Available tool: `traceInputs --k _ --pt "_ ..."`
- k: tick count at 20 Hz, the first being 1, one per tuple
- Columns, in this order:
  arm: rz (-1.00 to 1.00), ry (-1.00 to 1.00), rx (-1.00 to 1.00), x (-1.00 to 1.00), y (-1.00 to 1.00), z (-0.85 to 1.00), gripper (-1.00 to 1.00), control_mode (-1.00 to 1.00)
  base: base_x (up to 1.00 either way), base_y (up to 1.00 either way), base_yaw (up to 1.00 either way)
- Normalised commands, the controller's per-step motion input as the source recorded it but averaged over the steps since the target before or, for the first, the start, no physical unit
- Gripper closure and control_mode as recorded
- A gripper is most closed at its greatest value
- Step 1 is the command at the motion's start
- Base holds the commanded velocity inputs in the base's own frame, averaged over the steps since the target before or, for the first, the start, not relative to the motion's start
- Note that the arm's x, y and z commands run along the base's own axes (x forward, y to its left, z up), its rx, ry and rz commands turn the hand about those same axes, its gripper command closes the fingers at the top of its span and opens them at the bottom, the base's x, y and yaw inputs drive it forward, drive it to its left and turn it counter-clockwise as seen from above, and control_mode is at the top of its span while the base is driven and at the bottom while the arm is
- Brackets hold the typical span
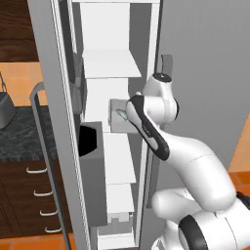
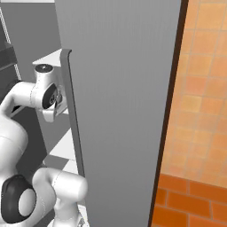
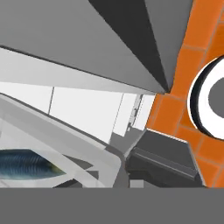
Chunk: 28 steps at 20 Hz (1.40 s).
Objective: Take the meat container that has the fish and place it on the second highest rack of the freezer. Then take the vegetable container that has the corn and tomato and place it on the highest rack of the freezer.
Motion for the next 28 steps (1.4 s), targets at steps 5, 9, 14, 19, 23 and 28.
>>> traceInputs --k 5,9,14,19,23,28 --pt "0.0 0.0 0.0 0.39 0.06 -0.35 1.0 -1.0 0.0 0.0 0.0" --pt "0.0 -0.05 0.0 0.48 0.16 -0.2 1.0 -1.0 0.0 0.0 0.0" --pt "-0.01 0.0 -0.01 0.74 0.12 -0.15 1.0 -1.0 0.0 0.0 0.0" --pt "-0.01 0.02 -0.02 0.63 0.0 -0.16 1.0 -1.0 0.0 0.0 0.0" --pt "0.0 0.09 -0.08 0.16 0.0 -0.46 1.0 -1.0 0.0 0.0 0.0" --pt "0.0 0.03 -0.07 0.23 0.03 -0.32 1.0 -1.0 0.0 0.0 0.0"
